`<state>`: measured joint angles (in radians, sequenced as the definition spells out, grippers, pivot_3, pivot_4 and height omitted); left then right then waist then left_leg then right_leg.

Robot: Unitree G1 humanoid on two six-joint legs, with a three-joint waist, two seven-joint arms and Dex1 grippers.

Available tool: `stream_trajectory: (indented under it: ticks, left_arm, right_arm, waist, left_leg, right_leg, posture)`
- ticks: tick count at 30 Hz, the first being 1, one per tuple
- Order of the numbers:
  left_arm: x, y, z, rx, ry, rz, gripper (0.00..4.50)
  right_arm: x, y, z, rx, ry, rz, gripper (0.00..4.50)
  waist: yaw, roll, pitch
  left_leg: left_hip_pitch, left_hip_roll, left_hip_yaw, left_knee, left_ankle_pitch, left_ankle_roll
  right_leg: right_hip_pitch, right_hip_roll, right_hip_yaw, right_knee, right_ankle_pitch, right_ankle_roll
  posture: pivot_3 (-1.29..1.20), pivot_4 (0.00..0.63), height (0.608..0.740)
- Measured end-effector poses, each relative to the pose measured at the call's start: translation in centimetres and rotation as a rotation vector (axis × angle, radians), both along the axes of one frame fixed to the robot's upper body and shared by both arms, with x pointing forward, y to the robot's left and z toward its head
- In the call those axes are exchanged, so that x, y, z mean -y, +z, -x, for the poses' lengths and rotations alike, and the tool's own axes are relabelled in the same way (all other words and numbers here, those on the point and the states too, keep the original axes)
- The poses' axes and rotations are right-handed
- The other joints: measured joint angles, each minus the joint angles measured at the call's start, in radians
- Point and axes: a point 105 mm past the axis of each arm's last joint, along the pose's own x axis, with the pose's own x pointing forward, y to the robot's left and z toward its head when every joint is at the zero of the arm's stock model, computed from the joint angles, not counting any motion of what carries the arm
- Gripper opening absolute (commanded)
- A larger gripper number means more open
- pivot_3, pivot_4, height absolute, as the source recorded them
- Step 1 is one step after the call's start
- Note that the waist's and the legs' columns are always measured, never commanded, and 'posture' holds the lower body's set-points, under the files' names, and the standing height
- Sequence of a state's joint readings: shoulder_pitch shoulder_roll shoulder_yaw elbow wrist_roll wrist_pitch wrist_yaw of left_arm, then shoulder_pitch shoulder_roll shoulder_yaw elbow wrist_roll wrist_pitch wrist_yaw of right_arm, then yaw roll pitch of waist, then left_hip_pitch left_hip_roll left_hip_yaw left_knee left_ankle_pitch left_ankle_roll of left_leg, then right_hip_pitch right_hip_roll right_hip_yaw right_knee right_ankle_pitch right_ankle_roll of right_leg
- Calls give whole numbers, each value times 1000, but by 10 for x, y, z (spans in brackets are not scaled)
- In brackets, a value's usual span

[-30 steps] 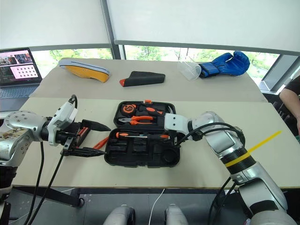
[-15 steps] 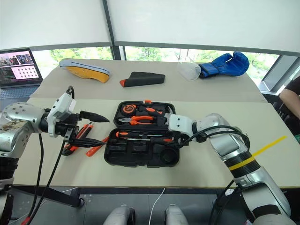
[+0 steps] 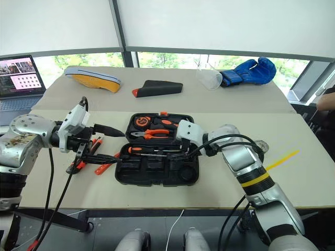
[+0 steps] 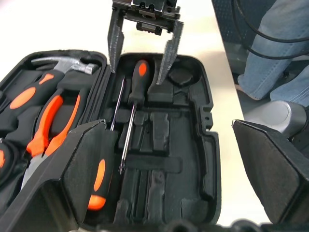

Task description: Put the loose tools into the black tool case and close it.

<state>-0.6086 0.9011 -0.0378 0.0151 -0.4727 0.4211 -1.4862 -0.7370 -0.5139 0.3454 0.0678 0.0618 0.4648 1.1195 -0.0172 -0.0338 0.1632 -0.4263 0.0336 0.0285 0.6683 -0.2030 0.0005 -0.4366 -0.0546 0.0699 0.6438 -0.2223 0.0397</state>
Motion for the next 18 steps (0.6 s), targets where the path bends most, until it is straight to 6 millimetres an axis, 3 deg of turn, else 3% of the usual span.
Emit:
stream_trajectory:
  ticks: [6, 12, 16, 18]
  left_arm:
    - [0, 0, 0, 0, 0, 0, 4500]
    - [0, -1, -1, -2, 4, -6, 4500]
    - [0, -3, -1, -3, 10, -12, 4500]
    - [0, -3, -2, -1, 14, -16, 4500]
  right_arm:
    - [-10, -15, -5, -10, -37, 13, 85]
    - [-12, -23, -5, 124, 20, 147, 85]
    - [-16, -28, -6, 251, 87, 255, 85]
    - [-16, -29, -7, 273, 91, 265, 85]
  waist:
    - [-1, 0, 0]
    - [-1, 0, 0]
    - [0, -2, -1]
    - [0, -4, -3]
  left_leg:
    - [0, 0, 0, 0, 0, 0]
    - [2, 0, 0, 0, 0, 0]
    - [16, 0, 0, 0, 0, 0]
    - [19, 0, 0, 0, 0, 0]
  right_leg:
    - [0, 0, 0, 1, 0, 0]
    - [2, 0, 0, 1, -1, 0]
    - [15, 0, -1, -1, -3, 1]
    - [18, 0, -1, -1, -8, -6]
  posture:
    - [0, 150, 734]
    - [0, 150, 734]
    - [0, 150, 734]
    - [0, 150, 734]
